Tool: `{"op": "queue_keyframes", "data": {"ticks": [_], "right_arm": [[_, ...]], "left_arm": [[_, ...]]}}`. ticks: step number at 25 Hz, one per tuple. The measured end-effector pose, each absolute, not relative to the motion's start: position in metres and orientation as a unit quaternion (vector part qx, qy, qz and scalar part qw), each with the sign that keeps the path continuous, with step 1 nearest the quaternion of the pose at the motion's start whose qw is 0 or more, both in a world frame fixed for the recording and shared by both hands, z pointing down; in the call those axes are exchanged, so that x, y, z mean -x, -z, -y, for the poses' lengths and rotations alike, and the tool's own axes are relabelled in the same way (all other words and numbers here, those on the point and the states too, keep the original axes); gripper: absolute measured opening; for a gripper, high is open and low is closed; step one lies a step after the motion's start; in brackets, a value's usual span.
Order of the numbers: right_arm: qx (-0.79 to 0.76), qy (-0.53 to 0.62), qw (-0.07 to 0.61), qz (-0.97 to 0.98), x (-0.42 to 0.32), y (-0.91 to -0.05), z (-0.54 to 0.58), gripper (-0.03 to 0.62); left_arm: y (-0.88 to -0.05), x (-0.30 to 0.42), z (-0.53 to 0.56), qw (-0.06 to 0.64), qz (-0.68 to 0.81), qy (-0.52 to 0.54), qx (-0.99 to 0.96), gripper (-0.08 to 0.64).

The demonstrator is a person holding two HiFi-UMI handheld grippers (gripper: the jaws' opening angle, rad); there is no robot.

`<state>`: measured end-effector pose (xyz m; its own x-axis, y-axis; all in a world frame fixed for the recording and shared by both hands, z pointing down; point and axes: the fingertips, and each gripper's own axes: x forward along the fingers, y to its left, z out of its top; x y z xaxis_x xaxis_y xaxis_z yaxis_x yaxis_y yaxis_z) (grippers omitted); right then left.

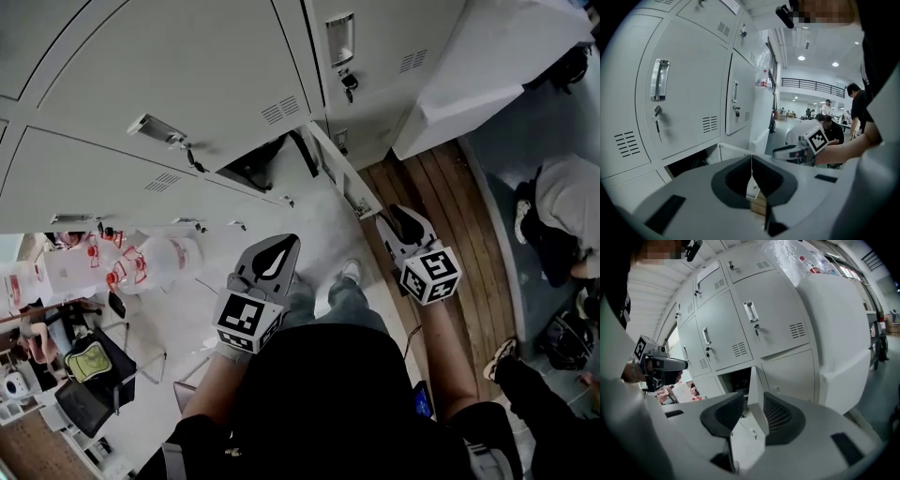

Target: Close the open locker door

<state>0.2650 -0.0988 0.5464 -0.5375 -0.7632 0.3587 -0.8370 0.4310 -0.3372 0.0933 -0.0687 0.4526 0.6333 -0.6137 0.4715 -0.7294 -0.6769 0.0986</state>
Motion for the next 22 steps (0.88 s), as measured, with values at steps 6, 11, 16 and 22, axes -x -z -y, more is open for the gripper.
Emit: {"op": "queue_keyframes", "data": {"ticks": [6,11,16,22], "right_arm": [[-0.473,-0.260,0.085,0.837,-0.257,-0.570,0.099,0.126],[-0.473,-0.262,0.084,0.837,-0.247,-0.571,0.094,0.126],[-0.464,-0.263,0.095,0.840,-0.223,-0.573,0.085,0.126],[-0.452,-0.263,0.107,0.846,-0.181,-0.573,0.079,0.126]], "left_arm": [[-0.466,-0.076,0.061,0.152,0.375,-0.218,-0.888,0.023],[-0.468,-0.057,0.057,0.157,0.383,-0.216,-0.884,0.023],[-0.467,-0.035,0.053,0.160,0.392,-0.209,-0.882,0.023],[-0.467,0.004,0.043,0.161,0.405,-0.204,-0.877,0.023]]}}
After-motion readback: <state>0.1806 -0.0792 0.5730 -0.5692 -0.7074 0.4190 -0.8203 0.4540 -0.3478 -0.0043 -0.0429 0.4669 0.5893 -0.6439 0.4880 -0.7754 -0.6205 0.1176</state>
